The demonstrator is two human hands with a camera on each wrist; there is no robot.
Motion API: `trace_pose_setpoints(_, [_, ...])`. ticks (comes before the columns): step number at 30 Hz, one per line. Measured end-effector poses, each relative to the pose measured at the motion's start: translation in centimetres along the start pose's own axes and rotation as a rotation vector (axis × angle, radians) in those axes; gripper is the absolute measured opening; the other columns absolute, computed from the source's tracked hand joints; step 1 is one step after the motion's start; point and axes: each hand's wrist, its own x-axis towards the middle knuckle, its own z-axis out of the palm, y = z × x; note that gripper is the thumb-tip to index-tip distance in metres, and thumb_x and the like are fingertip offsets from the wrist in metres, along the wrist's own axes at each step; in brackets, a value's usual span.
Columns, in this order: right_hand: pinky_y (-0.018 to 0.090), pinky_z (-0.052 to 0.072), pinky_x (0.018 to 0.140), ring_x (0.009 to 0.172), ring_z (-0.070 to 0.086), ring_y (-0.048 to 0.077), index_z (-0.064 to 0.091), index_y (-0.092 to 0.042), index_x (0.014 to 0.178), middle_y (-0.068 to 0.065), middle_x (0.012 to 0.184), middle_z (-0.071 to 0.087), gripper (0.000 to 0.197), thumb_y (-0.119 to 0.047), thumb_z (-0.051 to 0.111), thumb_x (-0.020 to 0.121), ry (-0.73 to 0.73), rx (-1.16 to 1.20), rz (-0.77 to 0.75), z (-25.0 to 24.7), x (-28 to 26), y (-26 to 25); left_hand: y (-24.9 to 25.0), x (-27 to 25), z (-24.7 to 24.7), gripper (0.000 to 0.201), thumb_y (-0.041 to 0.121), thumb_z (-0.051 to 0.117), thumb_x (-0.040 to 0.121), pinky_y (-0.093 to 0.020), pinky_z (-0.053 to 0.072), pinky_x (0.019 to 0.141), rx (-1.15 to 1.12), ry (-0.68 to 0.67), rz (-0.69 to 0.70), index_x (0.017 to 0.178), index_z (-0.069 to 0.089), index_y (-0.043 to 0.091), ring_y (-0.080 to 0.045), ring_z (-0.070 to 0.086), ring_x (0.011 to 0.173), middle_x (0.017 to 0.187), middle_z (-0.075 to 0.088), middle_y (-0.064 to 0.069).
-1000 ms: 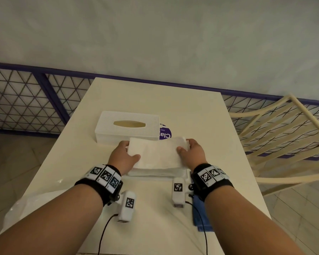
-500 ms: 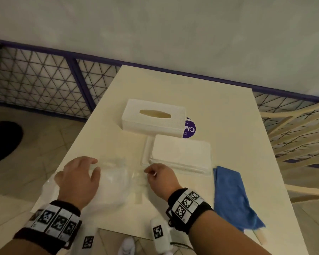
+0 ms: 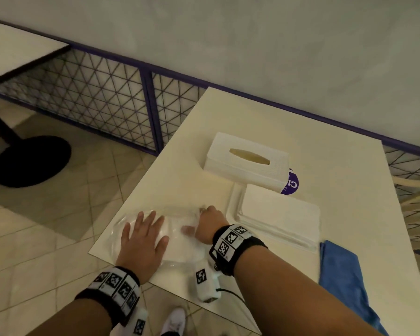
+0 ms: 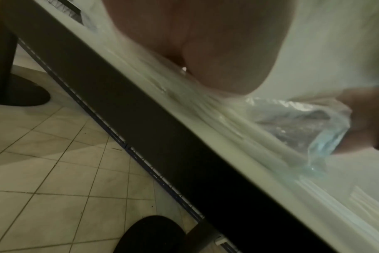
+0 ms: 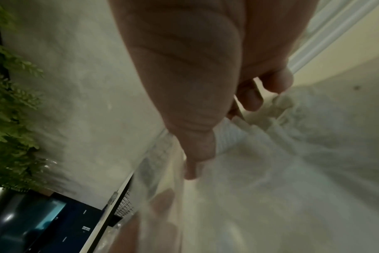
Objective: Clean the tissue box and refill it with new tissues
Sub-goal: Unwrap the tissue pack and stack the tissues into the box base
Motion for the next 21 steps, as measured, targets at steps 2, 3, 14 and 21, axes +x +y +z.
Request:
trace_pose_setpoints(2, [0.042,0.043,0.102,0.123,0.047,0.035,0.039,-0.007,0.137,0.015,0.130,0.046,0.089,-0.068,0.058,0.075,-0.057,0.002,0.036,0.0,0.0,-0.6,0.0,-0.2,0.2,0.070,0.057,0.006,0.085,-0.042,-0.005,0.116,-0.014,0.001,-0.006,0.148,0.021,0.029,-0.013,-0.006,0.146,0.159,0.009,0.007])
trace_pose_setpoints(3, [0.040,0.045,0.100,0.121,0.050,0.033,0.043,-0.007,0.133,0.013,0.127,0.050,0.087,-0.066,0.063,0.072,-0.073,0.029,0.038,0.0,0.0,-0.8,0.1,-0.3,0.2,0.070,0.057,0.005,0.085,-0.041,-0.006,0.115,-0.019,0.005,-0.008,0.148,0.019,0.030,-0.011,-0.009,0.145,0.159,0.007,0.008])
trace_pose_setpoints(14, [0.027,0.041,0.052,0.063,0.054,0.025,0.062,0.000,0.095,0.012,0.077,0.058,0.030,-0.020,0.067,0.073,-0.089,0.744,0.236,-3.0,-2.3,-0.2,0.5,-0.8,0.1,0.070,0.058,-0.004,0.084,-0.047,-0.008,0.115,-0.053,0.022,-0.100,0.149,0.011,0.035,-0.013,-0.007,0.146,0.160,0.002,0.008])
trace_pose_setpoints(21, [0.021,0.040,0.046,0.057,0.057,0.023,0.066,-0.003,0.096,0.010,0.075,0.064,0.027,-0.022,0.067,0.077,0.136,0.932,0.282,-5.3,-6.0,5.2,0.0,-0.5,0.1,0.064,0.057,0.001,0.090,-0.052,-0.008,0.115,0.014,-0.066,-0.211,0.149,0.001,0.034,-0.018,-0.008,0.146,0.160,-0.005,0.001])
